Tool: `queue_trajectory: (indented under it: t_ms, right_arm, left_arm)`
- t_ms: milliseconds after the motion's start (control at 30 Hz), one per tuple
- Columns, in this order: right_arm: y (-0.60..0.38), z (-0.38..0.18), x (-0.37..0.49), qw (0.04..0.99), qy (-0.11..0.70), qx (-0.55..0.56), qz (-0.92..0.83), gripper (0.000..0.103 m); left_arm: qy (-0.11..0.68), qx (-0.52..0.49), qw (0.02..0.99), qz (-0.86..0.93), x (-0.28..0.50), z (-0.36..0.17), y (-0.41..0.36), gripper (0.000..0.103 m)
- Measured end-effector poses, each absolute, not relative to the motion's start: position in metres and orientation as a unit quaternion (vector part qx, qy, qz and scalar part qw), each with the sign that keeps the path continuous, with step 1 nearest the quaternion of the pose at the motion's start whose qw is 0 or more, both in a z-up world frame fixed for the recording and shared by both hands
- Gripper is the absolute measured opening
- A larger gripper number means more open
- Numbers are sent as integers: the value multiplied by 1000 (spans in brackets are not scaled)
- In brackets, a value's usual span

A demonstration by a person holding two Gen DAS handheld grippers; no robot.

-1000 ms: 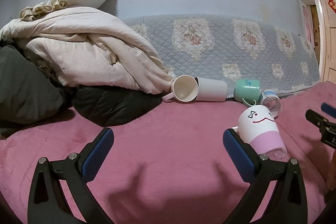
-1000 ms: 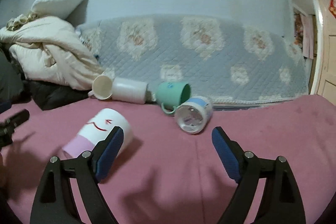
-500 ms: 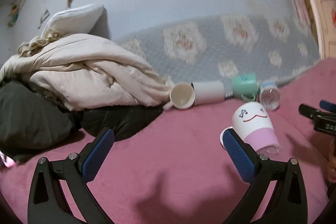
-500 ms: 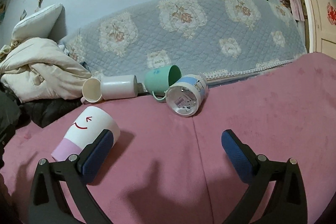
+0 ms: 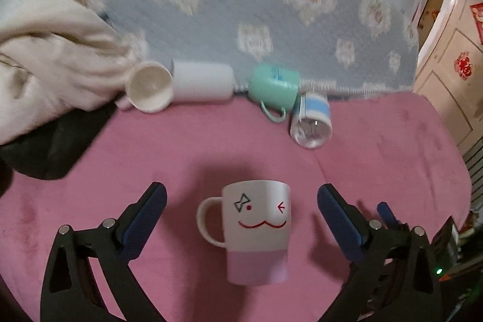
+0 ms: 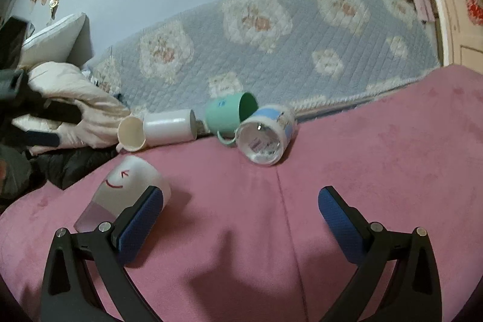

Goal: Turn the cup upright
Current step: 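Reach the left gripper to the face mug and grasp its body, then rotate the face mug opening-up with the left gripper and lower it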

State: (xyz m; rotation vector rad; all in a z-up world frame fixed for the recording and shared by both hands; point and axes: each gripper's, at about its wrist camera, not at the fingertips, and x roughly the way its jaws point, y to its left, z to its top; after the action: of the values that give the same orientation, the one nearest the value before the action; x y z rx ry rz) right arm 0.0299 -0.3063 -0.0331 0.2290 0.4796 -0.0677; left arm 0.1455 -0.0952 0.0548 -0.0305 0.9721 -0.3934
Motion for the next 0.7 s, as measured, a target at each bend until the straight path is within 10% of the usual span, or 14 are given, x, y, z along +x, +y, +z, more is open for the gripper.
queue_trajectory:
  t_ms: [167, 400, 700]
  right_arm:
    - [-318, -36, 28, 962, 234, 139, -38, 103]
    - [-319, -39, 32, 959, 244, 141, -38, 103]
    - [-317, -40, 35, 958, 251, 135, -34, 103]
  left_arm:
    - [573, -1, 795, -200, 173, 14, -120, 82]
    - [599, 8, 775, -202, 184, -15, -137, 83]
    - [517, 12, 836, -184, 168, 6, -127, 79]
